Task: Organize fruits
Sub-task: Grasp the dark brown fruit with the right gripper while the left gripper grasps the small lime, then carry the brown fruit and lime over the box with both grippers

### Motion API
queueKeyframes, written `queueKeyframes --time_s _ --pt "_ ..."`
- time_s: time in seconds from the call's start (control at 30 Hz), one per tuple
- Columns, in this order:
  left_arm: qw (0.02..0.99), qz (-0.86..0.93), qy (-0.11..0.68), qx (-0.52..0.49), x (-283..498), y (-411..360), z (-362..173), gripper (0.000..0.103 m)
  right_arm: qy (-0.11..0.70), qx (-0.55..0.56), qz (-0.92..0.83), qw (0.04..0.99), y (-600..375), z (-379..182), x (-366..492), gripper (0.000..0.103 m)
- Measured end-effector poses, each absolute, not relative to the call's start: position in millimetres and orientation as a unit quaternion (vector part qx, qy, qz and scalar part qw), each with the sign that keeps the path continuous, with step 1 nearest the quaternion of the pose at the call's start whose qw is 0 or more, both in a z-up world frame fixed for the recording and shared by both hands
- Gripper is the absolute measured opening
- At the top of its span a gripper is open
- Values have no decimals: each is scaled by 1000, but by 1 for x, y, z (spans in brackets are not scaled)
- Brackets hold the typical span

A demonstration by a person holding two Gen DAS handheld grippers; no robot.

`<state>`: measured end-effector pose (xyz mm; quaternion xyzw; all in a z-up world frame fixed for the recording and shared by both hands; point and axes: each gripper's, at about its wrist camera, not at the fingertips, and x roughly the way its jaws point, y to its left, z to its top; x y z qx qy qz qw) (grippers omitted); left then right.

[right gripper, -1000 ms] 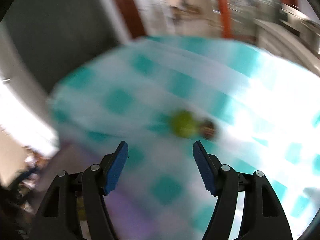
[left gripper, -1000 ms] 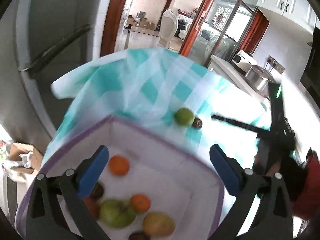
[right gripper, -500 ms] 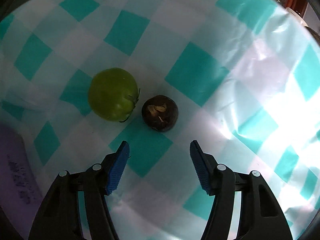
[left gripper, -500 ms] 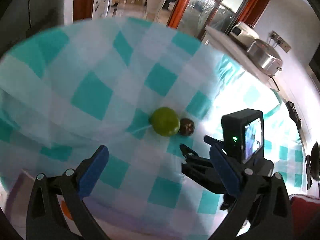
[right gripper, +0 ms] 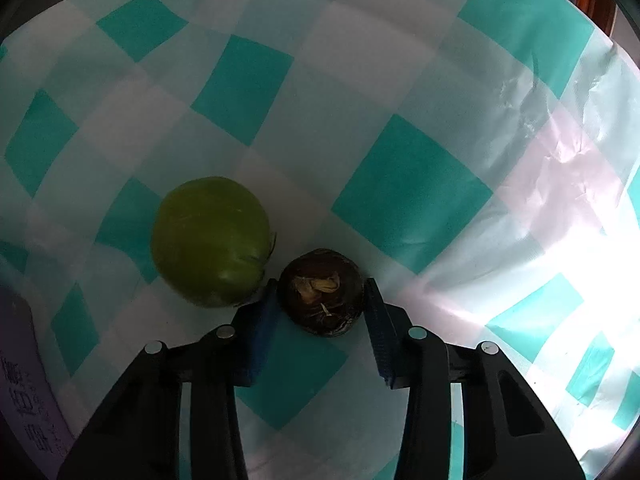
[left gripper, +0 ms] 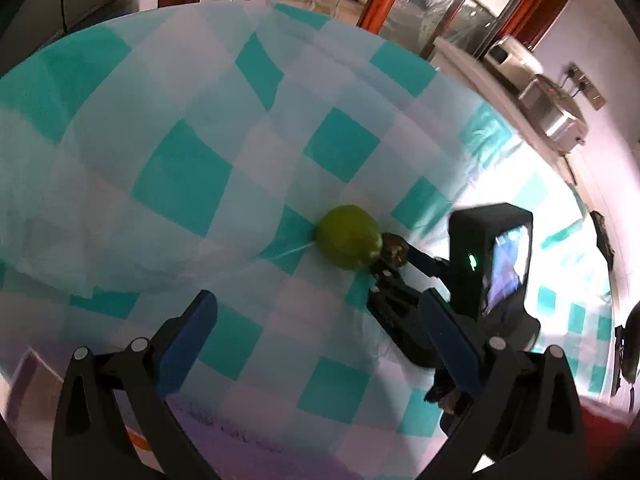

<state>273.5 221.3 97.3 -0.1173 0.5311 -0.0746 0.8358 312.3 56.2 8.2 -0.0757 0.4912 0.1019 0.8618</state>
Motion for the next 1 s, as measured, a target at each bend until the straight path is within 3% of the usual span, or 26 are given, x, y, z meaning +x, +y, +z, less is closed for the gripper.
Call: queueKeyframes --time_s 0.23,0.5,0.67,0.7,0.77,0.83,1.0 --pt "765 -75 634 -88 338 184 75 101 484 -21 78 871 23 24 282 41" --pt "729 -25 683 -30 382 146 21 100 486 4 70 871 -11 34 241 41" --pt "741 -8 672 3 388 136 2 88 485 14 64 872 -26 38 232 41" --pt "739 -8 674 13 387 134 -2 78 484 16 63 872 -28 39 232 41" --pt "752 -9 659 11 382 134 -3 74 483 19 60 873 -29 38 236 41" --pt "769 -18 639 17 378 131 0 61 483 22 57 874 -33 36 230 41" --pt "768 -34 639 23 367 125 1 60 486 28 52 872 -42 28 235 41"
